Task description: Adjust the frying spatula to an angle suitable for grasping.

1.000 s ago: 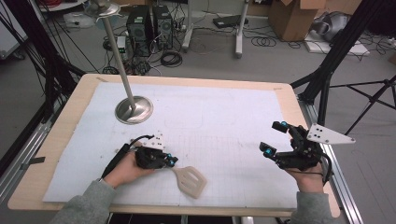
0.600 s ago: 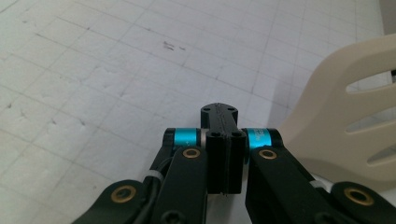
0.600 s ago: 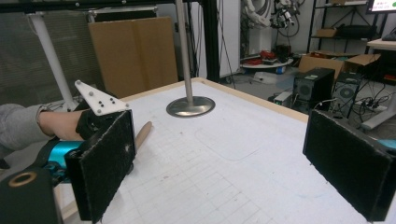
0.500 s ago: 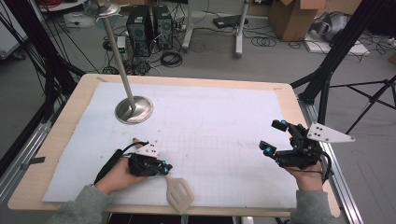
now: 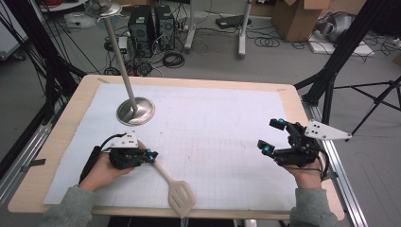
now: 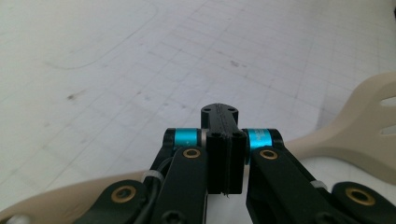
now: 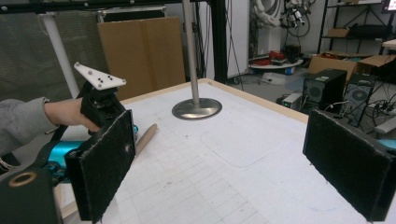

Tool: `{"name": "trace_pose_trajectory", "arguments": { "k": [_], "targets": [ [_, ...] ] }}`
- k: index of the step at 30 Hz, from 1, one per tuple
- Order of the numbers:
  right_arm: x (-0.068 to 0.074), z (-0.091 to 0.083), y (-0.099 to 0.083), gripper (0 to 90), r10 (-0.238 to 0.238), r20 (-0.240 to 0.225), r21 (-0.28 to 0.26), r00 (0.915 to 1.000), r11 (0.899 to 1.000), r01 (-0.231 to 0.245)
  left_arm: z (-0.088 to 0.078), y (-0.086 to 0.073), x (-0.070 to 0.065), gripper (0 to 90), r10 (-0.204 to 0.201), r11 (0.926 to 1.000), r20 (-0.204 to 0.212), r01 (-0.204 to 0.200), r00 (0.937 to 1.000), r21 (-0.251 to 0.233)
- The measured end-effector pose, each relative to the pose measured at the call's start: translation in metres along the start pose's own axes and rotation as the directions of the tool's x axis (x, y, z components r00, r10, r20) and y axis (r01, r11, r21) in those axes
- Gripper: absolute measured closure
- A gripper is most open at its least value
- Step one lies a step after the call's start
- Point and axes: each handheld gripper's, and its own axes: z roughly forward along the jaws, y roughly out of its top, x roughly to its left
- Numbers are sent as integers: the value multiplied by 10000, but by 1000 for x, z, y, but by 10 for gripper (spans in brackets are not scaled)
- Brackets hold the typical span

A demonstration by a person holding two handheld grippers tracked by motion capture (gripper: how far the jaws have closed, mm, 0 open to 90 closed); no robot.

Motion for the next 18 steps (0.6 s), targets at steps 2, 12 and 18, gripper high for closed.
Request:
{"name": "trace_pose_trajectory", "arguments": {
  "k": [2, 12, 18],
  "targets": [
    [0, 1, 0, 85, -13, -4, -3, 10000, 10000, 13, -8, -5, 7, 897, -64, 9999, -106, 65, 9999, 79],
    [-1, 2, 0, 85, 1, -36, 30, 10000, 10000, -1, -12, -18, 15, 896, -336, 9987, 108, 332, 9994, 388],
    [-1, 2, -1, 85, 46, -6, 15, 10000, 10000, -46, -14, -24, 19, 895, -494, 9976, 531, 467, 9974, 518]
  ]
}}
